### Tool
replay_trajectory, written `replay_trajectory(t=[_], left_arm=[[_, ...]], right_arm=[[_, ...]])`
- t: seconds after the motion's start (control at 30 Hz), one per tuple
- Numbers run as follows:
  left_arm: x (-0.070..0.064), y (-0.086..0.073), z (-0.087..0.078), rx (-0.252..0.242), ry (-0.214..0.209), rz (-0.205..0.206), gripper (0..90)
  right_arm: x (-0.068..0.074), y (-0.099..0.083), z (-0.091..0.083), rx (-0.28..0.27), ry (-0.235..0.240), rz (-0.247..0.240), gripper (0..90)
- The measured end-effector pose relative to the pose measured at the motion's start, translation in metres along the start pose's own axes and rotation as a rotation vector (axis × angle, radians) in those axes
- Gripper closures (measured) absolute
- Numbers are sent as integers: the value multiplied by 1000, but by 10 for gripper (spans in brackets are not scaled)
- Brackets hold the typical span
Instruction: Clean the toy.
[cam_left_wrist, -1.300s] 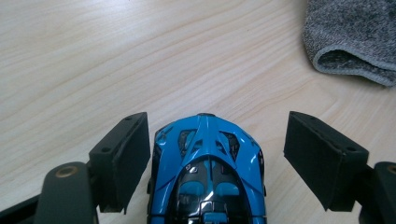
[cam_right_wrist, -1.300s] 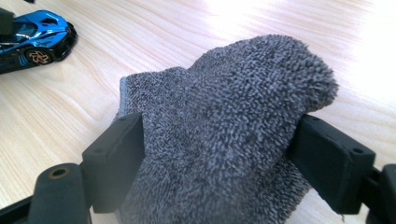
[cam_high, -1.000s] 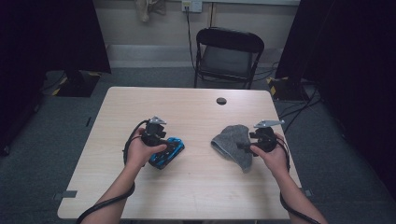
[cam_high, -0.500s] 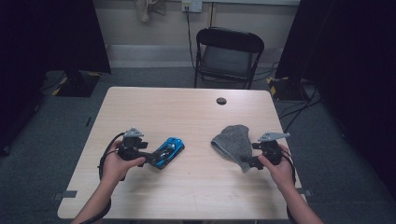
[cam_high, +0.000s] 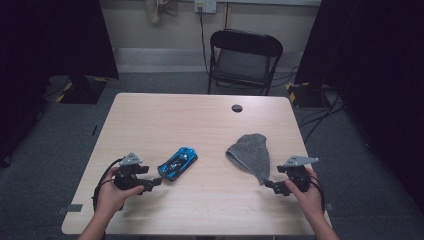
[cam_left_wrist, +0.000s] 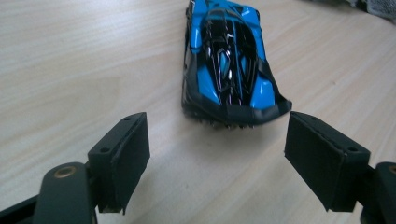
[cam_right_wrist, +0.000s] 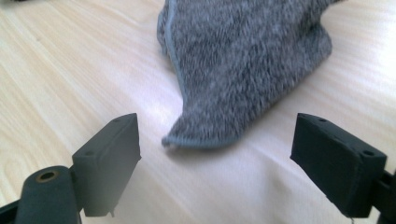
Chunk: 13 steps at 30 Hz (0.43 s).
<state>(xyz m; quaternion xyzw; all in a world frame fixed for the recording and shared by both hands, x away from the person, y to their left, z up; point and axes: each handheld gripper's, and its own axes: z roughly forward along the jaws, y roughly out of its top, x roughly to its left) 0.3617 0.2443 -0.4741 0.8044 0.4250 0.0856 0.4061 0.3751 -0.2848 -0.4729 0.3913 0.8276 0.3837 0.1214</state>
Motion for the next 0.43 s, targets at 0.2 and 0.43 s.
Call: replay_trajectory(t=[0.2,0.43], left_arm=[[0,-12,-1,11,-3,18,209],[1,-20,-1,29,8,34,204]], right_arm=[[4,-11,-2,21,-28,-21,149],[6,-21,3,53,-47,-29,150]])
